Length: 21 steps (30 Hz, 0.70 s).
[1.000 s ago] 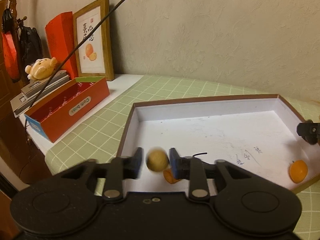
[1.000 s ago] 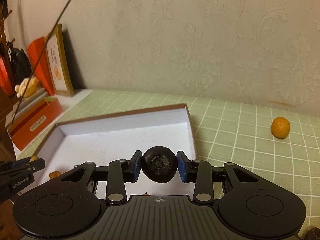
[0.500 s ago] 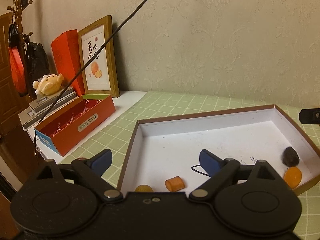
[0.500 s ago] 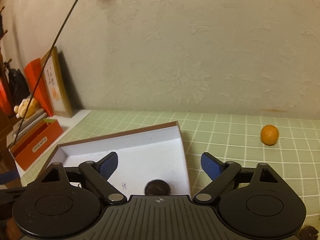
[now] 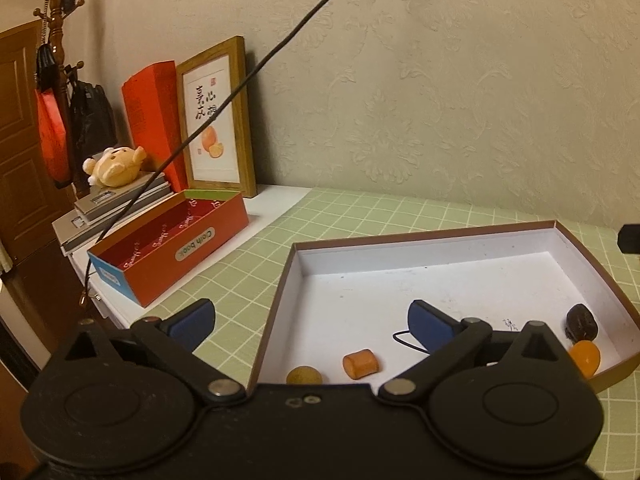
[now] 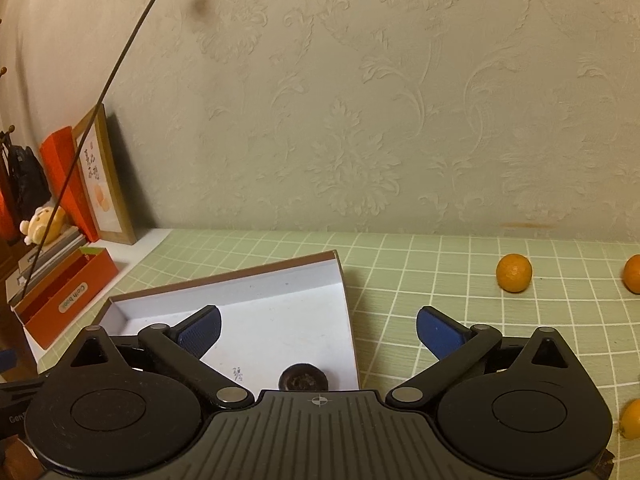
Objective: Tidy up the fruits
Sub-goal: 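Move both tools back toward the remaining fruits on the table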
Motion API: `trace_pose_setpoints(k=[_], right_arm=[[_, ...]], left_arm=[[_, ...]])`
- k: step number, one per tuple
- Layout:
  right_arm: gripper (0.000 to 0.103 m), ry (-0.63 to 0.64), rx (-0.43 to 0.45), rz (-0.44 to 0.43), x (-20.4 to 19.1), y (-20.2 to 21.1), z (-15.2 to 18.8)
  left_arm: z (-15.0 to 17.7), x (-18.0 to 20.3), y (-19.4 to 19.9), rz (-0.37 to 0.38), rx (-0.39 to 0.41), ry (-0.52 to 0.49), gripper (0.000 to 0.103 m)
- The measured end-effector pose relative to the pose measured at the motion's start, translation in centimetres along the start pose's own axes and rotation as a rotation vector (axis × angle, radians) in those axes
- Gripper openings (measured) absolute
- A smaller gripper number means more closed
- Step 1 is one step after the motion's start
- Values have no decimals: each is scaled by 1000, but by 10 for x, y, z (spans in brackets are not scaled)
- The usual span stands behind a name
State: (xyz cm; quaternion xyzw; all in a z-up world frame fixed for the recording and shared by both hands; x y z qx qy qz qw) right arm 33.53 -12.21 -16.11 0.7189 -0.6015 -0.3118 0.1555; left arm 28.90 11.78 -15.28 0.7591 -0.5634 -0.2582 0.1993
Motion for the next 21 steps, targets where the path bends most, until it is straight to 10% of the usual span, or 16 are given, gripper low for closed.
trace_pose_setpoints(k=[21], right_arm=[[103, -51, 57, 3, 39, 81, 0]], left_arm=[[0, 41, 64, 109, 70, -84, 97]])
Point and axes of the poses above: each gripper's, at about its wrist camera, not at the fingertips, and y roughly against the way its jaws point, x to its right, z to its underside, the point moved 9 cm from there along -y, roughly the way its jaws point, and after that the axes turned 7 degrees about -x, right-handed, at the moved point
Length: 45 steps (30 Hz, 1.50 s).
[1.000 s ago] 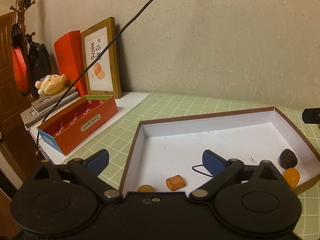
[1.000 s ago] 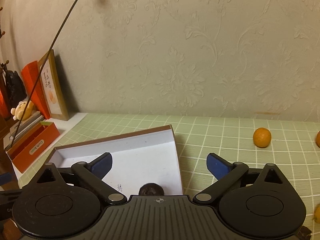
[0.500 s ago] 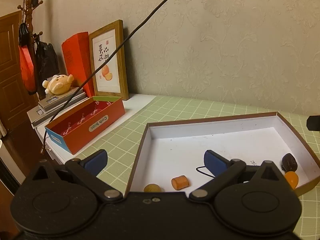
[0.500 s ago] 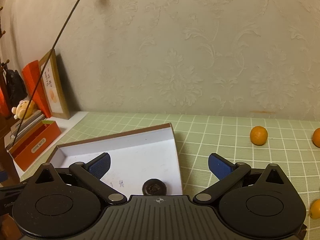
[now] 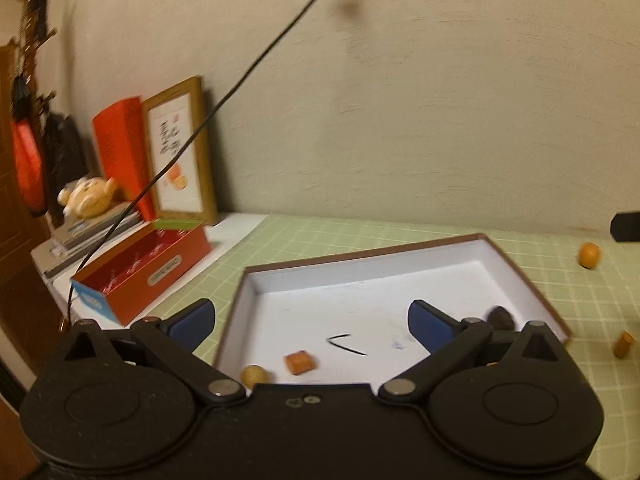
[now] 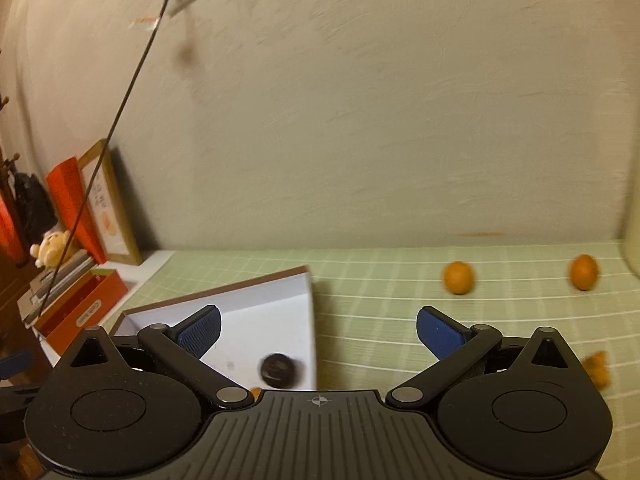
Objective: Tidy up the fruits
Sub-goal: 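Move both tools back toward the remaining fruits on the table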
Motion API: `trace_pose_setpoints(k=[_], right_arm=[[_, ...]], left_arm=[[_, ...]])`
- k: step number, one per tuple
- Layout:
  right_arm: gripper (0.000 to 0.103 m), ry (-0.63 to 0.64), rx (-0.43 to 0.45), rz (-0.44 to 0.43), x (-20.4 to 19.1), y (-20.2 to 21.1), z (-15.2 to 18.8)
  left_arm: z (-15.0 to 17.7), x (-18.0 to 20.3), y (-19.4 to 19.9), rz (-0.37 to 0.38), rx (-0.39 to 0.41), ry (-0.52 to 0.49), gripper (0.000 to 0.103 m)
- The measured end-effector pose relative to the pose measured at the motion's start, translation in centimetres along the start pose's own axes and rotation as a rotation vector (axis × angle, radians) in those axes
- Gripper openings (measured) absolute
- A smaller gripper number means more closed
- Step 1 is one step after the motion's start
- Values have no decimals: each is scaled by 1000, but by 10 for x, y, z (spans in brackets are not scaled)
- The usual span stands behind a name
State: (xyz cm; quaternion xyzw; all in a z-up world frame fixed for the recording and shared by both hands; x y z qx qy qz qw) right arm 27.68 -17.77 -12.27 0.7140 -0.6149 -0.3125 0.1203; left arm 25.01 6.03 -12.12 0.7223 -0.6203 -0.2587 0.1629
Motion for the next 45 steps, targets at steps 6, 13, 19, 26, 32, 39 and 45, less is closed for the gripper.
trace_pose_setpoints(k=[6, 13, 19, 26, 32, 39, 45], right_arm=[[103, -21, 32, 120, 50, 42, 5], [103, -91, 82, 217, 116, 94, 15], [103, -122, 96, 274, 149, 124, 27], [103, -159, 93, 309, 177, 146, 46], [103, -186, 94, 328, 197, 156, 54], [103, -212, 78, 323, 207, 155, 61], [103, -226, 72, 313, 212, 152, 61]], left_arm=[[4, 44, 19, 84, 15, -66, 97], [10, 112, 43, 230, 45, -159, 96], [20, 169, 51, 351, 37, -239, 83], [41, 223, 47, 444, -1, -326, 70], [49, 252, 32, 463, -34, -346, 59], [51, 266, 8, 438, -60, -335, 57], [52, 276, -9, 423, -94, -323, 57]])
Point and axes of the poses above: each gripper's, at about its wrist camera, not at the fingertips, and y roughly against the way its jaws point, x to its right, z to its underside, the point moved 9 cm from there along -y, roughly the way its jaws point, and after that the axes turned 7 degrees about -x, right-handed, at the moved point
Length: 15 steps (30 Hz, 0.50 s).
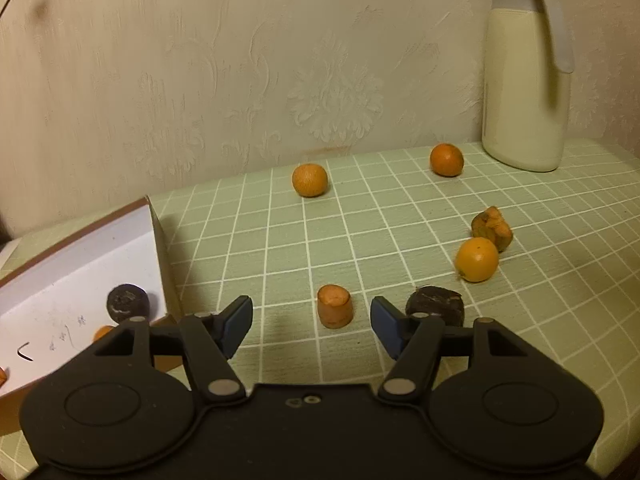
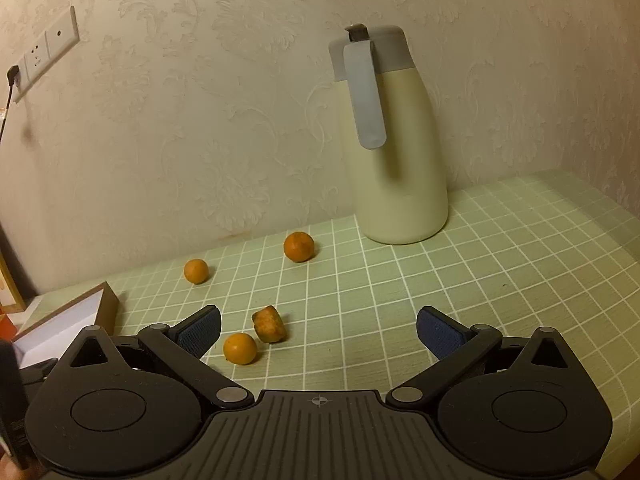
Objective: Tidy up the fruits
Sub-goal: 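Move both tools back toward the remaining fruits on the table, then close the left tool on the orange cylindrical chunk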
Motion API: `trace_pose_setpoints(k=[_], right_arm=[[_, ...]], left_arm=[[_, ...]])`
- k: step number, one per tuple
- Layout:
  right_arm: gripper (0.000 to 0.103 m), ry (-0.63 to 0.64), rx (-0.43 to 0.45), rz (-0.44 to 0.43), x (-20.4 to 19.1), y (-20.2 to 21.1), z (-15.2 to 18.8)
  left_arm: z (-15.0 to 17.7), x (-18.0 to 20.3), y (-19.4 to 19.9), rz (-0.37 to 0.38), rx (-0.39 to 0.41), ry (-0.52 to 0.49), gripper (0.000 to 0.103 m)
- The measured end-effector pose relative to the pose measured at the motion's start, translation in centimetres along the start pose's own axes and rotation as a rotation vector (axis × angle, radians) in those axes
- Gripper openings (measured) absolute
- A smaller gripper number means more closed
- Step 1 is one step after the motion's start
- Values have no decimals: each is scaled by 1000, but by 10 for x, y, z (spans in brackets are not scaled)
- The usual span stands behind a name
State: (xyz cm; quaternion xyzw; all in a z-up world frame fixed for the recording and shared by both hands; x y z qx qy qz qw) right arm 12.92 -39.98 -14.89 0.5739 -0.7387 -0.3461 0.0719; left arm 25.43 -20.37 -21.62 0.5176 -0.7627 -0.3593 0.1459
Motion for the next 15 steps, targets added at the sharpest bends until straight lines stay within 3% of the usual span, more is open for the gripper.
trace_pose_setpoints(k=[4, 10, 15], right_arm=[[103, -3, -5, -5, 0, -2, 1], [103, -4, -8, -13, -1, -6, 1], [103, -10, -12, -20, -2, -7, 1]], left_arm=[[1, 1, -10, 2, -14, 12, 56], [3, 3, -18, 15, -30, 22, 40], [2, 5, -23, 25, -30, 30, 34]])
Point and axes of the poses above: each gripper's, at about its wrist camera, not at the fingertips, and y roughly against the way its jaws point, x to its right, z to its underside, the point moved 9 cm from there along -y, roughly the way its jaws point, and after that the axes turned 7 degrees about -x, right-handed, at the moved point
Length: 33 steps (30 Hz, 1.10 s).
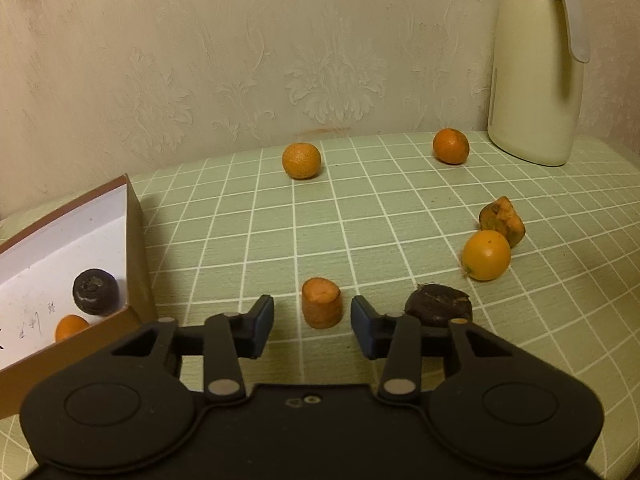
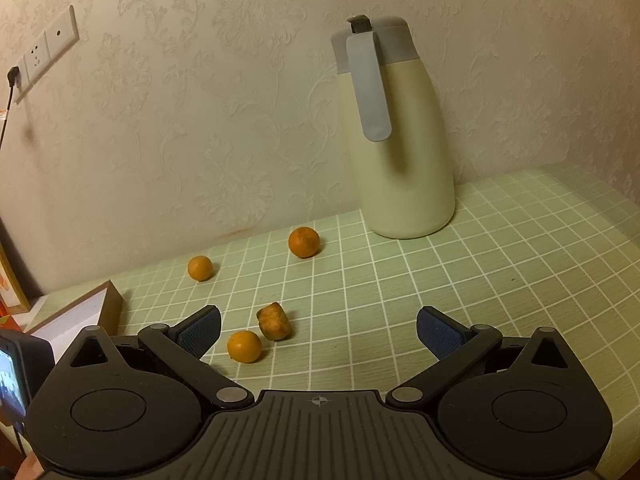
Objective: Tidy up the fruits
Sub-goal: 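Close the left tool on the orange cylindrical chunk, then grasp the dark brown chestnut with the right tool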
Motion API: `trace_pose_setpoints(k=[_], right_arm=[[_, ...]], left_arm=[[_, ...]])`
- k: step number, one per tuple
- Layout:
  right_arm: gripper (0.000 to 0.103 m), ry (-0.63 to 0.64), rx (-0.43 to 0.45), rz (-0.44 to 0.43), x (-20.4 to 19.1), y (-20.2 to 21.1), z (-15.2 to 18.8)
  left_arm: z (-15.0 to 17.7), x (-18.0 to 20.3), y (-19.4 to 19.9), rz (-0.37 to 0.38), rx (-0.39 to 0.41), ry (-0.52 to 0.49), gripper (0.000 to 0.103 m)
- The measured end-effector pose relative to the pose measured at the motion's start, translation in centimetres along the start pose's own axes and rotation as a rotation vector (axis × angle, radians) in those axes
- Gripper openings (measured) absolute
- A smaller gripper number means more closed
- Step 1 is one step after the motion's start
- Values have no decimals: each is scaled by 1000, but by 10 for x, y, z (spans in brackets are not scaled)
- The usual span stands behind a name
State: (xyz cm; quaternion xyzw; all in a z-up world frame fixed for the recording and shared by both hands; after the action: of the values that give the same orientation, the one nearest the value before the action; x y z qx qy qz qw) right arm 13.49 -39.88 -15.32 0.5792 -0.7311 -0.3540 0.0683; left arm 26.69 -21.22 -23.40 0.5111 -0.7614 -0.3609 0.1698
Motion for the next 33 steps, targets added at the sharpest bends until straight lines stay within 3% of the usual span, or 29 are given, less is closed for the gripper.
trace_pose_setpoints(k=[6, 8, 21, 33], right_arm=[[103, 3, -9, 0, -1, -3, 1], [103, 6, -12, -1, -2, -3, 2], [103, 38, -37, -6, -13, -11, 7], [103, 122, -117, -64, -54, -40, 29]], left_arm=[[0, 2, -2, 12, 4, 0, 24], [0, 4, -2, 22, 3, 1, 13], [6, -5, 4, -7, -2, 24, 13], [24, -35, 19, -51, -24, 70, 13]])
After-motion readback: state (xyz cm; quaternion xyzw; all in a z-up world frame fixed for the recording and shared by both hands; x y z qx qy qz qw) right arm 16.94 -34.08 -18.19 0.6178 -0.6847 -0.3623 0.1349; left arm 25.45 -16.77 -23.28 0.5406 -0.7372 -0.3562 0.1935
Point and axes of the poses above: each gripper's, at about its wrist camera, not at the fingertips, and y roughly against the way its jaws point, x to its right, z to its underside, the point moved 9 cm from there along -y, roughly the way its jaws point, and after that the axes turned 7 degrees about -x, right-handed, at the moved point
